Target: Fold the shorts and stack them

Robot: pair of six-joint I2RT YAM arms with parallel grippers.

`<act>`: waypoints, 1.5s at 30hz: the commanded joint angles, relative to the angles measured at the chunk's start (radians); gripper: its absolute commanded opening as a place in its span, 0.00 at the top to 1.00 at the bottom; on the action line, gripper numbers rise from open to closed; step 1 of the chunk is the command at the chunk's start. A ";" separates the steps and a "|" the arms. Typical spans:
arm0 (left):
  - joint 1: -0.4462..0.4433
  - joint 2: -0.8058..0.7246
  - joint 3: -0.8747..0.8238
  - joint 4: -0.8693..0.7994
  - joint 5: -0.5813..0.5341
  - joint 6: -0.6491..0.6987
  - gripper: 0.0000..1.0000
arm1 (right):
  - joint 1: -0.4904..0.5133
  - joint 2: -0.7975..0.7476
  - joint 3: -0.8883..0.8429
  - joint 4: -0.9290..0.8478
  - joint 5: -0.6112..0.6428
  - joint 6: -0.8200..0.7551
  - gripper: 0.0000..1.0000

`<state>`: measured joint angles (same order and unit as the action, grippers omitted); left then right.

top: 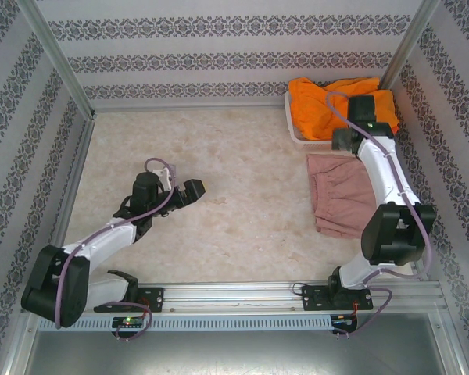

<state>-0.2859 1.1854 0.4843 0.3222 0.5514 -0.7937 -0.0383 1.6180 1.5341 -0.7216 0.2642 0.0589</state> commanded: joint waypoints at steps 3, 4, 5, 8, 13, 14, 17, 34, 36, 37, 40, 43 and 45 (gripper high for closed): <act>0.008 -0.108 -0.007 0.020 0.056 -0.029 0.00 | 0.037 0.226 0.250 -0.031 -0.250 0.222 0.14; 0.008 -0.130 -0.006 0.022 0.060 -0.036 0.00 | 0.037 0.282 0.314 -0.048 -0.246 0.239 0.15; 0.009 -0.148 -0.005 0.020 0.062 -0.038 0.00 | 0.037 0.329 0.367 -0.060 -0.240 0.251 0.16; 0.007 -0.213 -0.001 -0.016 0.053 -0.028 0.00 | 0.037 0.477 0.536 -0.098 -0.206 0.275 0.20; 0.008 -0.270 -0.002 -0.085 0.029 -0.012 0.00 | 0.036 0.686 0.769 -0.208 -0.169 0.286 0.27; 0.007 -0.274 -0.006 -0.090 0.029 -0.014 0.00 | 0.035 0.724 0.807 -0.227 -0.169 0.290 0.29; 0.007 -0.283 -0.016 -0.092 0.025 -0.023 0.00 | 0.035 0.788 0.853 -0.240 -0.167 0.312 0.41; 0.007 -0.323 -0.053 -0.112 -0.006 -0.025 0.00 | 0.034 0.566 0.859 -0.158 -0.248 0.442 1.00; 0.007 -0.322 -0.056 -0.109 -0.007 -0.029 0.00 | 0.035 0.524 0.857 -0.142 -0.270 0.468 1.00; 0.007 -0.323 -0.059 -0.108 -0.008 -0.030 0.00 | 0.038 0.500 0.857 -0.134 -0.278 0.478 1.00; 0.008 -0.323 -0.064 -0.102 -0.010 -0.032 0.00 | 0.048 0.434 0.849 -0.098 -0.282 0.503 1.00; 0.008 -0.324 -0.068 -0.098 -0.010 -0.033 0.00 | 0.057 0.369 0.816 -0.027 -0.279 0.518 1.00; 0.008 -0.325 -0.070 -0.097 -0.012 -0.035 0.00 | 0.062 0.339 0.806 0.007 -0.272 0.521 1.00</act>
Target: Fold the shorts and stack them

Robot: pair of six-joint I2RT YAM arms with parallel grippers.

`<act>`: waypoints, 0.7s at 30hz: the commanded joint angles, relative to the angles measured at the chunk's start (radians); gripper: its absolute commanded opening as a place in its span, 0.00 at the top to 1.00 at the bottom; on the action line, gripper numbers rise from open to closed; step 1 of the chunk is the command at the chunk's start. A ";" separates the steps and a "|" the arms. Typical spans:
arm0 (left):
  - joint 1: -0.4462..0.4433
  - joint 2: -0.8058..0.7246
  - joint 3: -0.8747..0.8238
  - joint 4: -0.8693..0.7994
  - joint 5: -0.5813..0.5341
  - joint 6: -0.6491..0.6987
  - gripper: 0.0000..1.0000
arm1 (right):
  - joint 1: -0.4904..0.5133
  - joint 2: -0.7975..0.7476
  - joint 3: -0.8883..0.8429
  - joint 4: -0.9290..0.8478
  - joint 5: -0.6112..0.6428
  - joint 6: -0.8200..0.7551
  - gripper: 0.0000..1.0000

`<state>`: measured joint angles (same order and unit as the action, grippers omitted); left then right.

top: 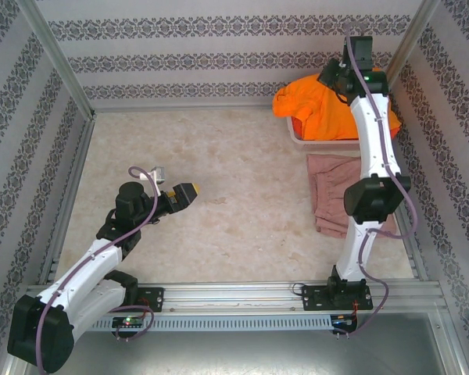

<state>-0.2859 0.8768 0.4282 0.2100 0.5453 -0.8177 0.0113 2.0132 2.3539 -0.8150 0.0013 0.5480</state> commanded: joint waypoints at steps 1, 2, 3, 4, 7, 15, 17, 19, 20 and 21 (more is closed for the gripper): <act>0.008 -0.016 -0.015 0.016 -0.007 -0.011 0.00 | 0.013 -0.067 -0.006 0.108 -0.010 0.036 1.00; 0.008 -0.015 -0.016 0.017 -0.007 -0.011 0.00 | 0.014 -0.074 0.004 0.116 -0.022 0.041 1.00; 0.007 -0.016 -0.017 0.017 -0.007 -0.011 0.00 | 0.018 -0.080 0.017 0.120 -0.033 0.043 1.00; 0.008 -0.016 -0.020 0.020 -0.008 -0.012 0.00 | 0.025 -0.083 0.034 0.122 -0.041 0.044 1.00; 0.008 -0.020 -0.026 0.028 -0.012 -0.018 0.00 | 0.069 -0.085 0.102 0.116 -0.059 0.029 1.00; 0.014 -0.067 0.025 -0.020 -0.039 0.009 0.00 | 0.328 -0.073 0.265 0.112 -0.002 -0.041 1.00; 0.023 -0.081 0.044 -0.028 -0.039 0.009 0.00 | 0.410 -0.056 0.310 0.120 0.022 -0.065 1.00; 0.037 -0.095 0.067 -0.035 -0.037 0.007 0.00 | 0.485 -0.029 0.369 0.129 0.037 -0.087 1.00; 0.044 -0.104 0.079 -0.040 -0.035 0.007 0.00 | 0.521 -0.012 0.404 0.132 0.042 -0.097 1.00; 0.049 -0.115 0.092 -0.047 -0.037 0.006 0.00 | 0.548 0.000 0.434 0.134 0.045 -0.105 1.00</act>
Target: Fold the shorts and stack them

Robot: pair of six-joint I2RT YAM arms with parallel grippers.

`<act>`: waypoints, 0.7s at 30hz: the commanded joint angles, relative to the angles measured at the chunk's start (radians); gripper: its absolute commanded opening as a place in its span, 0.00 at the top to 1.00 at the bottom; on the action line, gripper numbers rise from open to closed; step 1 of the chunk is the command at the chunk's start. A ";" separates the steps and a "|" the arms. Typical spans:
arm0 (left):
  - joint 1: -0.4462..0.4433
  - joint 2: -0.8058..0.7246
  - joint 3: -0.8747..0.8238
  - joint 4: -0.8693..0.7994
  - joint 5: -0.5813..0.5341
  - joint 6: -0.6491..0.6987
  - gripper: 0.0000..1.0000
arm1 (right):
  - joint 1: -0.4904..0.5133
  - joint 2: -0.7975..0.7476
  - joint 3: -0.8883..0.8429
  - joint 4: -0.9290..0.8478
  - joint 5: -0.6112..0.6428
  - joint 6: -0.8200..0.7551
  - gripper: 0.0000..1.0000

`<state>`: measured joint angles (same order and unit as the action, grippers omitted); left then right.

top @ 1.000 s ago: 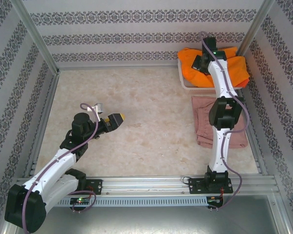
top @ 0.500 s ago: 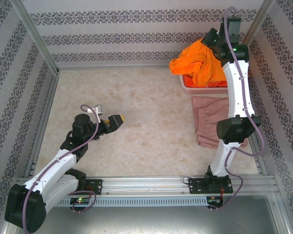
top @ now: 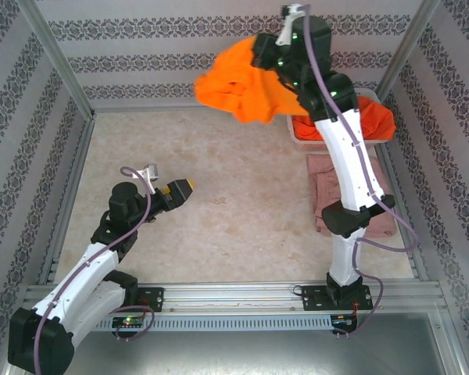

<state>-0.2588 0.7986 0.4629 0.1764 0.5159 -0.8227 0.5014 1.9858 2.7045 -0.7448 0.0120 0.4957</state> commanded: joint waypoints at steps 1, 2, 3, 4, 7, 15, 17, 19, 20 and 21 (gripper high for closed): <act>0.028 -0.052 0.074 -0.019 -0.010 0.011 0.00 | 0.085 0.043 0.116 0.064 0.040 -0.058 1.00; 0.033 -0.070 0.089 -0.028 -0.012 0.011 0.00 | 0.106 0.050 0.131 0.066 0.041 -0.057 1.00; 0.035 -0.090 0.106 -0.038 -0.018 0.013 0.00 | 0.122 0.051 0.133 0.069 0.035 -0.050 1.00; 0.036 -0.109 0.123 -0.051 -0.025 0.018 0.00 | 0.132 0.049 0.131 0.069 0.029 -0.041 1.00; 0.038 -0.169 0.171 -0.101 -0.053 0.035 0.00 | 0.144 0.026 0.080 0.011 0.008 -0.009 1.00; 0.039 -0.278 0.206 -0.203 -0.097 0.014 0.00 | 0.104 -0.334 -0.791 0.147 0.108 -0.094 0.34; 0.041 -0.288 0.227 -0.271 -0.113 0.021 0.00 | 0.065 -0.450 -1.025 0.243 0.128 -0.086 0.19; 0.040 -0.292 0.263 -0.374 -0.157 0.043 0.00 | 0.024 -0.532 -1.176 0.274 0.119 -0.071 0.17; 0.042 -0.290 0.286 -0.441 -0.187 0.064 0.00 | 0.013 -0.563 -1.235 0.281 0.107 -0.074 0.17; 0.044 -0.281 0.312 -0.511 -0.223 0.085 0.00 | 0.015 -0.593 -1.292 0.293 0.093 -0.092 0.17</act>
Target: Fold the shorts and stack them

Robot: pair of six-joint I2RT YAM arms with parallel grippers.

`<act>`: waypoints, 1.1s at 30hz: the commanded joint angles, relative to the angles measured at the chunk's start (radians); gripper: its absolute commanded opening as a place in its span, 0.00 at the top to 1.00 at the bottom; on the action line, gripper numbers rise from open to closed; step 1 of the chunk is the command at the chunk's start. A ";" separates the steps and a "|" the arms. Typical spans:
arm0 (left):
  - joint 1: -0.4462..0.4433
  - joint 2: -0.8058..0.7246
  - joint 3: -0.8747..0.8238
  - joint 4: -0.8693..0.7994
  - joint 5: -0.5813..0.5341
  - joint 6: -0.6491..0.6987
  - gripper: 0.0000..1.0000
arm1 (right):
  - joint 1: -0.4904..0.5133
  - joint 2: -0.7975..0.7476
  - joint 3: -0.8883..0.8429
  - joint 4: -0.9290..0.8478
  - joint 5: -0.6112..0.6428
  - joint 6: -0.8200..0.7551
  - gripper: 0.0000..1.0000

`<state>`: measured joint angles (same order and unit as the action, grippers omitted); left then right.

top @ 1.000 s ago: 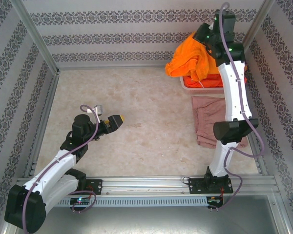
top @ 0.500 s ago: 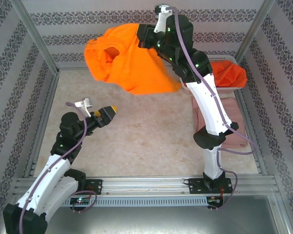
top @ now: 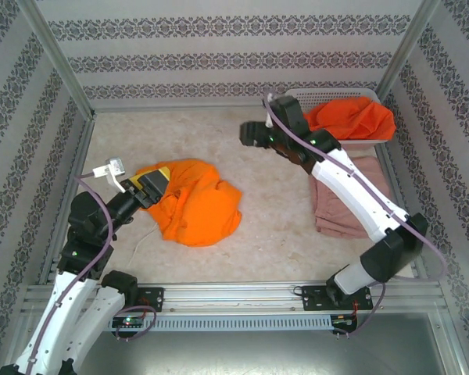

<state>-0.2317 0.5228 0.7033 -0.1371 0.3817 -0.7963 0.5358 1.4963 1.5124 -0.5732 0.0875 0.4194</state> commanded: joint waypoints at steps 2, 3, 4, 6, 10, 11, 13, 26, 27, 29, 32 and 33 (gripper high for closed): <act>0.020 0.021 0.114 -0.308 -0.154 0.108 0.00 | 0.002 -0.147 -0.188 0.151 -0.023 -0.059 0.15; 0.022 0.038 0.130 -0.350 -0.182 0.127 0.00 | 0.023 -0.163 -0.224 0.159 -0.039 -0.079 0.14; 0.026 0.052 0.142 -0.374 -0.201 0.143 0.00 | 0.043 -0.173 -0.249 0.171 -0.050 -0.099 0.12; 0.041 0.093 0.155 -0.403 -0.231 0.170 0.00 | 0.105 -0.180 -0.294 0.190 -0.061 -0.151 0.09; 0.131 0.206 0.158 -0.391 -0.201 0.179 0.00 | 0.236 -0.147 -0.316 0.194 -0.051 -0.239 0.05; 0.176 0.246 0.150 -0.364 -0.156 0.172 0.00 | 0.273 -0.130 -0.310 0.188 -0.040 -0.262 0.05; 0.268 0.329 0.130 -0.310 -0.052 0.148 0.00 | 0.332 -0.096 -0.291 0.170 -0.021 -0.288 0.04; 0.440 0.807 0.230 -0.241 0.043 0.288 0.18 | 0.466 -0.047 -0.306 0.182 0.087 -0.397 0.02; 0.440 0.832 0.240 -0.243 0.039 0.301 0.20 | 0.466 -0.063 -0.316 0.192 0.096 -0.408 0.02; 0.440 0.880 0.254 -0.241 0.036 0.320 0.23 | 0.466 -0.095 -0.328 0.205 0.119 -0.428 0.02; 0.439 0.946 0.283 -0.239 0.037 0.343 0.29 | 0.464 -0.150 -0.348 0.217 0.146 -0.461 0.02; 0.439 0.968 0.296 -0.238 0.035 0.349 0.30 | 0.464 -0.171 -0.354 0.221 0.154 -0.472 0.02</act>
<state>0.2005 1.4494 0.9600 -0.3931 0.4145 -0.5106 1.0016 1.3907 1.1740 -0.3897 0.1860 -0.0006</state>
